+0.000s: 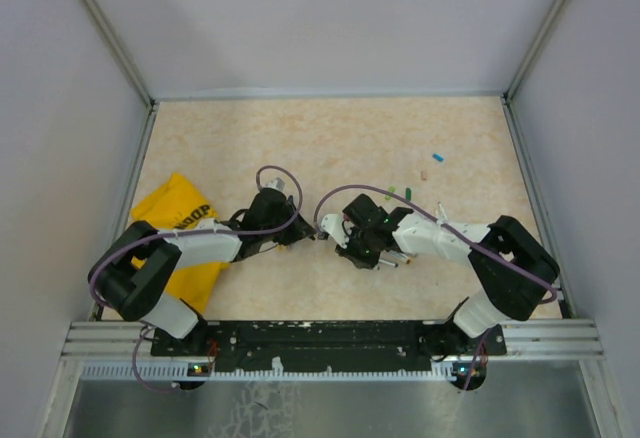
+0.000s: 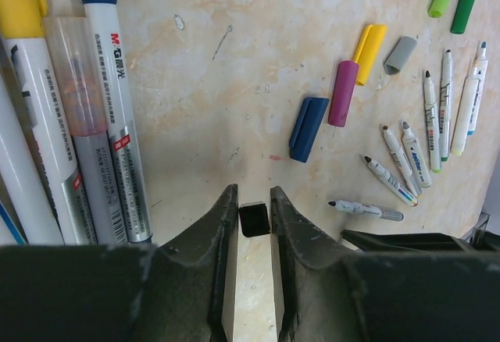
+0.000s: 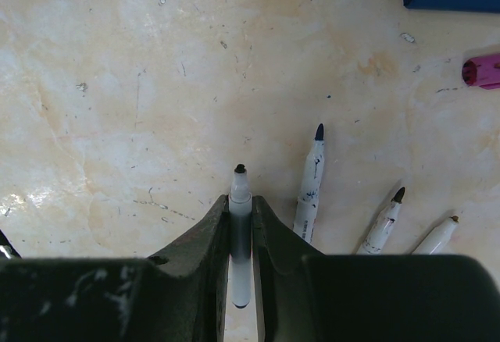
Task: Open the pen caps
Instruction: Place the pen at the center of the board.
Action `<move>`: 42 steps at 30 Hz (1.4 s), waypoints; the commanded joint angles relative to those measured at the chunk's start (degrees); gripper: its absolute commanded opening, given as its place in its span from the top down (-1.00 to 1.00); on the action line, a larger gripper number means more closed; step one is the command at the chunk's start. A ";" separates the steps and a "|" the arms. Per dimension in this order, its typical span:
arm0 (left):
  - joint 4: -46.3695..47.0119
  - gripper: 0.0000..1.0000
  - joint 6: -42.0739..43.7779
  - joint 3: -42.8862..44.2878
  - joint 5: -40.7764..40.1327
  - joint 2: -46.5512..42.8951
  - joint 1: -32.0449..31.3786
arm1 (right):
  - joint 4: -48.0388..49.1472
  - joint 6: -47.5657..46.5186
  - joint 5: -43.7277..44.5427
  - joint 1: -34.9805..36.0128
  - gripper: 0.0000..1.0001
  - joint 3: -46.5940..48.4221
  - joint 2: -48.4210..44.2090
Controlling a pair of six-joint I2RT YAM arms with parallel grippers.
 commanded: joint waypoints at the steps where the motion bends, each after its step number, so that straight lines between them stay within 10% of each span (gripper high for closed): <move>1: -0.18 0.47 0.75 1.55 -0.20 0.50 0.22 | -0.02 -0.80 1.10 0.54 0.66 1.90 0.34; 28: -3.69 0.28 2.58 4.05 -1.34 -2.69 0.22 | -0.35 -0.62 0.62 0.54 0.60 2.43 -2.04; 42: -11.49 0.15 20.79 3.47 4.10 -11.16 0.22 | -1.74 -1.86 -2.02 0.16 0.47 2.68 -6.54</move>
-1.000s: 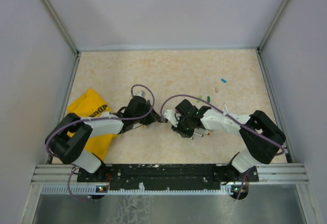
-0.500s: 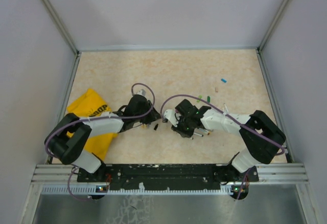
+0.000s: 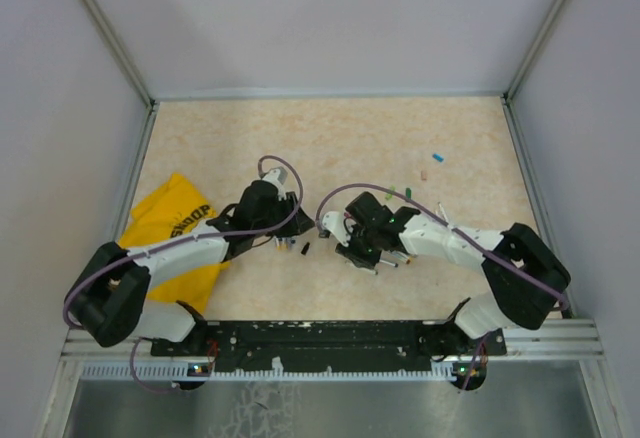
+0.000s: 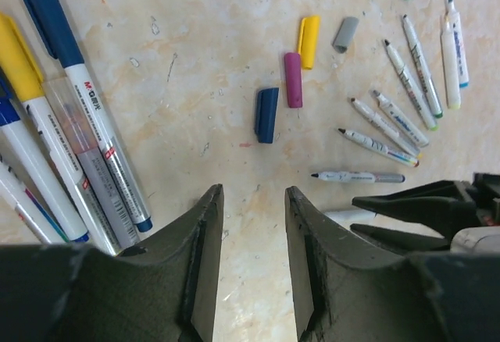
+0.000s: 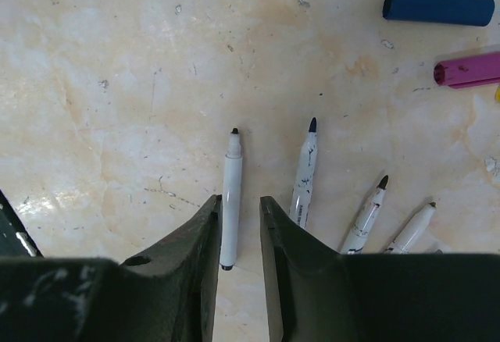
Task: Open the pen caps
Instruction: Place the pen at the center of the board.
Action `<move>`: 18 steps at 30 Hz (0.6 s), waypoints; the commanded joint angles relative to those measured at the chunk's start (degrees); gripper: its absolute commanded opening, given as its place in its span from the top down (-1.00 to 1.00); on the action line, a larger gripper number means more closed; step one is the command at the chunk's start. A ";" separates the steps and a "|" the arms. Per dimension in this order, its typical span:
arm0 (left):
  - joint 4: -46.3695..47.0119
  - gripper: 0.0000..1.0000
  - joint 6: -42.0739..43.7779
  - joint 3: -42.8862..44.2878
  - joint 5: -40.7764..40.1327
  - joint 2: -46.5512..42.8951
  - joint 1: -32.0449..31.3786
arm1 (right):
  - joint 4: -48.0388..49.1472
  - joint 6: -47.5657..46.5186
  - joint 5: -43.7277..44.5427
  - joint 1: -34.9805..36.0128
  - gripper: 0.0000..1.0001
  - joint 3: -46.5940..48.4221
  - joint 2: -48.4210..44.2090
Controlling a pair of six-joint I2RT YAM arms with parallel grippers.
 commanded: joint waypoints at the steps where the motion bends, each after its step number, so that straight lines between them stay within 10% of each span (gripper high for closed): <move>1: -6.43 0.15 9.04 1.27 3.89 -2.16 0.22 | -0.88 -1.60 -2.23 -0.12 0.47 2.67 -3.66; 18: -17.83 0.44 17.50 2.20 8.02 -2.58 0.06 | -2.40 -2.61 -8.76 -7.03 0.46 2.34 -11.53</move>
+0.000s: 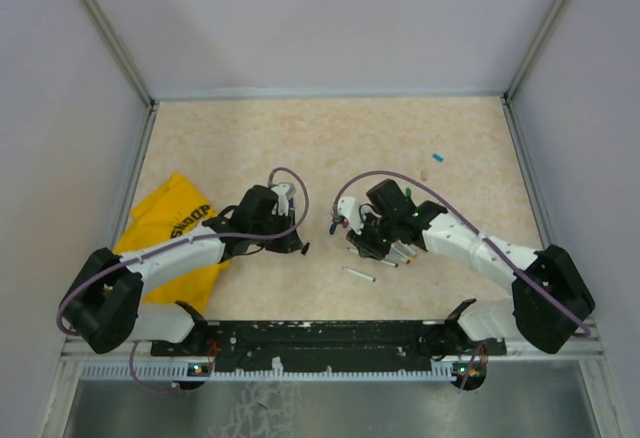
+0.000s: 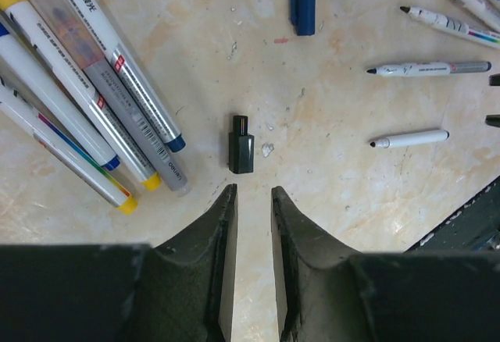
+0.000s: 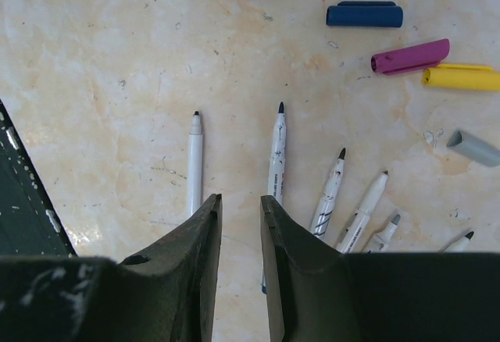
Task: Open the pen caps
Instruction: Place the pen at the center of the board, then adjust the pen at the center of the board.
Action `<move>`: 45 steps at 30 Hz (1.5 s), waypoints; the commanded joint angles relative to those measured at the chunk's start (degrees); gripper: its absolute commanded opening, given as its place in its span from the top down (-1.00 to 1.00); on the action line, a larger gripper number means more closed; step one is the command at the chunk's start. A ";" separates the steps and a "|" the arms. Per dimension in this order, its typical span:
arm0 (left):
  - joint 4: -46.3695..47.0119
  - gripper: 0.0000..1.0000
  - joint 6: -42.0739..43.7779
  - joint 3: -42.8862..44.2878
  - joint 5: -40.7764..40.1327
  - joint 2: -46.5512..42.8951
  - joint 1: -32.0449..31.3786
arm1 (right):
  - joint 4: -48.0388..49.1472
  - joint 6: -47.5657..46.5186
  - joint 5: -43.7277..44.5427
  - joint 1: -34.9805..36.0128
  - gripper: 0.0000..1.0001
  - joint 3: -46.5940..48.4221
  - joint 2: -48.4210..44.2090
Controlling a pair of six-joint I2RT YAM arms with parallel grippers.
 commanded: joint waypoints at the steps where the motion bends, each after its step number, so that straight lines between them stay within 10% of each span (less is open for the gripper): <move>1: -3.74 0.45 3.18 2.09 1.66 0.79 -0.07 | 0.52 -1.03 -2.04 -0.87 0.46 2.34 -2.69; 29: -15.73 0.38 7.53 13.87 1.52 13.37 -1.36 | 0.51 -0.68 -3.37 -2.45 0.46 2.09 -5.24; 35: -15.01 0.38 6.52 13.64 -0.13 11.43 -1.36 | -2.32 -6.42 -18.38 2.59 0.45 -0.15 -4.72; 45: -6.60 0.16 2.03 5.06 -4.63 -9.57 -1.10 | 9.11 2.38 3.43 22.29 -0.26 -1.04 6.70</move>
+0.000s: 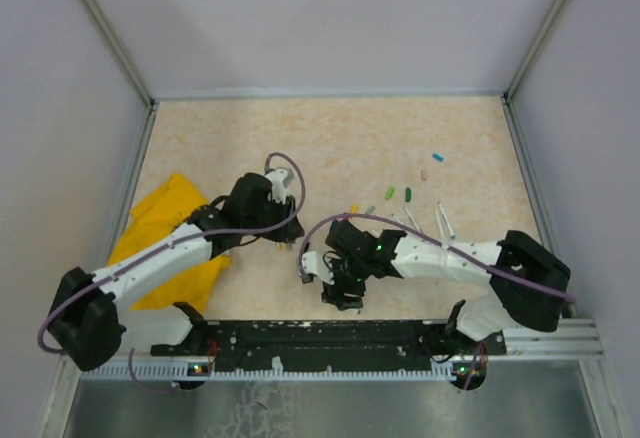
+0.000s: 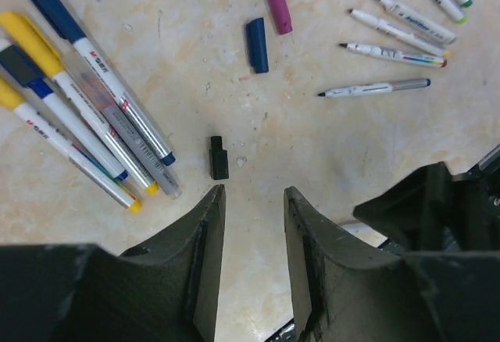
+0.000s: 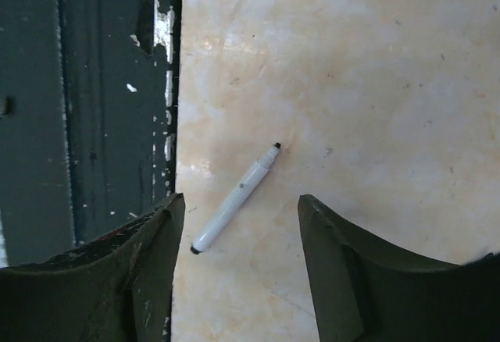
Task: Open the pen caps
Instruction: Adjust the pen at the center of the board.
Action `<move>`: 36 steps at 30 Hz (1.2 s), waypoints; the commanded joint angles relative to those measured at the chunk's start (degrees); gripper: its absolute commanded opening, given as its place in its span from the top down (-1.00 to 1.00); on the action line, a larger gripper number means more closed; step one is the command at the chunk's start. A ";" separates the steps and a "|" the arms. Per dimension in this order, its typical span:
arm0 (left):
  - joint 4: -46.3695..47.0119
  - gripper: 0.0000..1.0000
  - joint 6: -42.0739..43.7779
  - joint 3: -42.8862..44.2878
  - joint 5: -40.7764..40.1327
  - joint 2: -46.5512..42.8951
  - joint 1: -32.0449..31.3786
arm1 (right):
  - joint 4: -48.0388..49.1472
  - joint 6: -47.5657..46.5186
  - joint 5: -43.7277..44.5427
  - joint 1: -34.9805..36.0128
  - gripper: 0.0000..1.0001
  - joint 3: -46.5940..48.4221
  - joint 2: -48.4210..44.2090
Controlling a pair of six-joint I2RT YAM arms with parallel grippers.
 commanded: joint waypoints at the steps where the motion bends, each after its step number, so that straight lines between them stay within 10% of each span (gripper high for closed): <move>1: 3.16 0.14 -3.07 -4.94 -5.49 -9.11 0.04 | 7.25 5.35 11.55 3.97 -0.29 0.77 2.89; 17: -0.63 0.02 -5.38 -10.64 -12.70 -26.08 0.15 | 5.50 9.13 20.50 13.70 -0.15 3.72 12.77; 36: 2.61 0.02 -5.50 -11.96 -9.40 -26.61 0.14 | -2.21 1.29 17.38 -1.13 -0.15 2.95 5.47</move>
